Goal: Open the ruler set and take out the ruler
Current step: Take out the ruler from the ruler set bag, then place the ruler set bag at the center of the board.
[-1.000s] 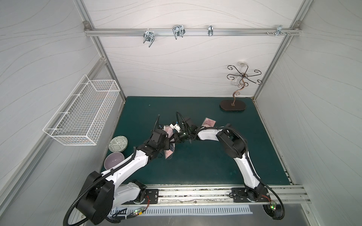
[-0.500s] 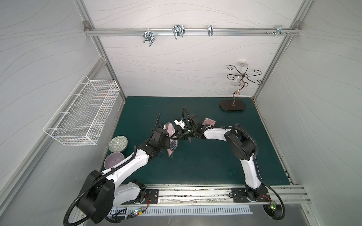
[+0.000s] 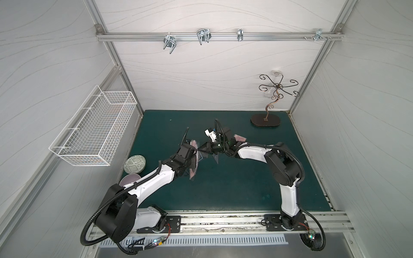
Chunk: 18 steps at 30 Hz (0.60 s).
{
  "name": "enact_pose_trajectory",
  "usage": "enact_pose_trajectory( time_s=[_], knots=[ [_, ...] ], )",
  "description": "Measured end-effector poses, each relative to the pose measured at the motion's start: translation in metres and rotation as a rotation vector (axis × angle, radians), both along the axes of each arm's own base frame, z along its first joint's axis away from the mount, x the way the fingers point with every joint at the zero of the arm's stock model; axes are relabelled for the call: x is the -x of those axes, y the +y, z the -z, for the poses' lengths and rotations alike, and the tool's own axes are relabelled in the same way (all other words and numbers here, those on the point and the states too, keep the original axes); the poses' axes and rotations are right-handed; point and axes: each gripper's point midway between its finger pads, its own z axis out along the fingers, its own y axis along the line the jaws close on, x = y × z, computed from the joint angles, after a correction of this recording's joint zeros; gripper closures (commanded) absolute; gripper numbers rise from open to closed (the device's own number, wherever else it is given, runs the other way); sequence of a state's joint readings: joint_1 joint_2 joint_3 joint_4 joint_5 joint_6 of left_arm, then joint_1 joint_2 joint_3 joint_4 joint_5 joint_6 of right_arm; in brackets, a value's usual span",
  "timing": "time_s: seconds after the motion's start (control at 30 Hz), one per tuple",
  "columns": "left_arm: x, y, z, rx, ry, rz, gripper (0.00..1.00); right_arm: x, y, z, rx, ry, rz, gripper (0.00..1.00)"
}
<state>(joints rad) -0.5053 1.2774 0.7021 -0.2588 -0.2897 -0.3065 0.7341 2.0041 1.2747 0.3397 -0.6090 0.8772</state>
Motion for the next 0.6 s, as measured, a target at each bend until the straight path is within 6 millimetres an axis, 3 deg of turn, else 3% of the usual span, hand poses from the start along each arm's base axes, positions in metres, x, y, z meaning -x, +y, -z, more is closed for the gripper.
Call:
enact_pose_trajectory(
  time_s=[0.2,0.33,0.47,0.6],
  knots=[
    [-0.003,0.03,-0.007,-0.126,0.005,-0.082,1.0,-0.03,-0.037,-0.029,-0.031,-0.02,0.127,1.0],
    [-0.012,0.058,-0.013,-0.173,-0.004,-0.146,1.0,-0.034,-0.065,-0.045,-0.05,-0.032,0.176,1.0],
    [-0.025,0.079,-0.019,-0.237,-0.002,-0.188,1.0,-0.02,-0.082,-0.042,-0.038,-0.033,0.171,1.0],
    [-0.05,0.081,-0.013,-0.336,0.034,-0.169,1.0,0.014,-0.092,-0.015,-0.014,0.007,0.092,1.0]
  ],
)
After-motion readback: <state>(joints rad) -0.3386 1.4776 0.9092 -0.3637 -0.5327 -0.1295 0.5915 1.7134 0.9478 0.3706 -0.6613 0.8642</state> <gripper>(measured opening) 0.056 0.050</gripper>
